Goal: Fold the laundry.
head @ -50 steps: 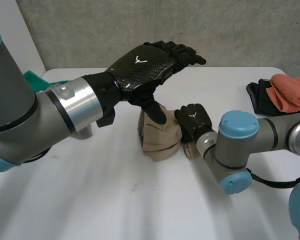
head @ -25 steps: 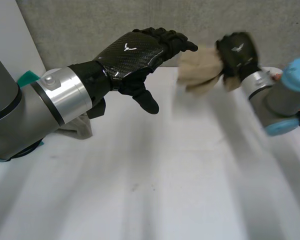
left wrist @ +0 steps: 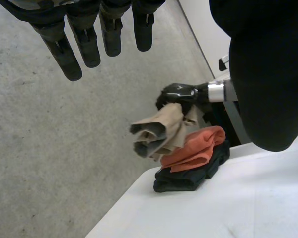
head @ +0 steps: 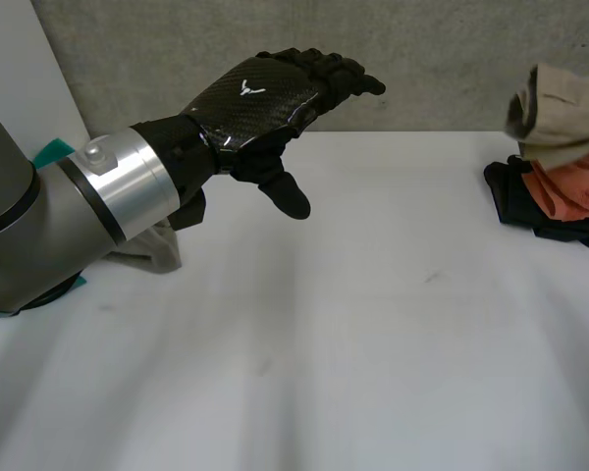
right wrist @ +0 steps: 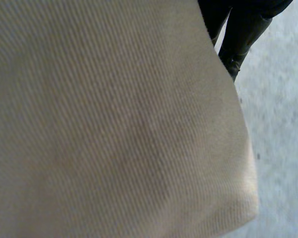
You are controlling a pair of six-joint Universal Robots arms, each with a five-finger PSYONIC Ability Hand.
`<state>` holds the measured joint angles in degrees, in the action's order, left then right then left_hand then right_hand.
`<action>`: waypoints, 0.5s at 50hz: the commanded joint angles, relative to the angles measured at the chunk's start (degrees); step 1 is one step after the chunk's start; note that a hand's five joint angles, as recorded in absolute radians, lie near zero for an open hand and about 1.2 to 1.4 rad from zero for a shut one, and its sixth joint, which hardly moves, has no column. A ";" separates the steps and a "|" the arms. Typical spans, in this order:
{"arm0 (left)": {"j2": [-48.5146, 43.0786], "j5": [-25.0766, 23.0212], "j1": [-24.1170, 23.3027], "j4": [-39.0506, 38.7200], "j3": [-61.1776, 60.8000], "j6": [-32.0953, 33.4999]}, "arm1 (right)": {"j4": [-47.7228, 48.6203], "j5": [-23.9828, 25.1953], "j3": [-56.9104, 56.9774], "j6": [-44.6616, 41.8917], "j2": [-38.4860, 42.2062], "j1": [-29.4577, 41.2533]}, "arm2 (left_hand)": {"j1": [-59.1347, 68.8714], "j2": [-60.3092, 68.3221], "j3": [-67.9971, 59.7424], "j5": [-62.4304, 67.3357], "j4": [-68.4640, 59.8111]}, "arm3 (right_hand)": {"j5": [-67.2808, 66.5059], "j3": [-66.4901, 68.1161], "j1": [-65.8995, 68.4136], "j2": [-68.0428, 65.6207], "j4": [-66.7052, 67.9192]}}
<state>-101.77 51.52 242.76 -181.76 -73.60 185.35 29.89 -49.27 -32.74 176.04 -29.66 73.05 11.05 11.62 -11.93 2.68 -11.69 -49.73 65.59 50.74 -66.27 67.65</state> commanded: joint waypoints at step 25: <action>0.43 0.95 -0.53 0.00 0.39 0.01 | -0.70 4.98 -11.09 2.82 -4.50 -7.65 | -0.83 -1.40 1.71 -2.46 1.48 | 49.73 -55.59 -40.74 56.27 -57.65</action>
<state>-101.85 52.63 242.40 -181.78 -73.67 185.36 32.22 -44.11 -36.09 178.87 -24.19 67.01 11.05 11.62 -11.93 2.68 -11.69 -4.72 12.27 11.68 -12.97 13.32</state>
